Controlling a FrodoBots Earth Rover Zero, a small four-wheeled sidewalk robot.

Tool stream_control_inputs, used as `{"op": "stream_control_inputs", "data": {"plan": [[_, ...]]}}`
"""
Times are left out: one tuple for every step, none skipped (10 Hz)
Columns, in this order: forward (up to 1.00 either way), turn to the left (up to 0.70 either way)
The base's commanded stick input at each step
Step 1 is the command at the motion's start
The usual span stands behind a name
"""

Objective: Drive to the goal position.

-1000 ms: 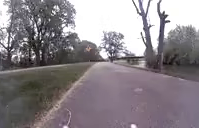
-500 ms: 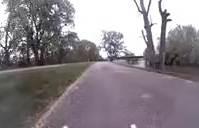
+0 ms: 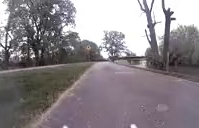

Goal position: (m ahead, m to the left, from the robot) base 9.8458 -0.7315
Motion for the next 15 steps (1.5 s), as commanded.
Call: {"op": "stream_control_inputs", "data": {"plan": [[1.0, 0.0], [1.0, 0.0], [1.0, 0.0], [1.0, 0.0], [1.0, 0.0], [1.0, 0.0], [1.0, 0.0], [1.0, 0.0], [1.0, 0.0], [1.0, 0.0], [1.0, 0.07], [1.0, 0.34], [1.0, 0.4], [1.0, 0.19], [1.0, 0.0]]}}
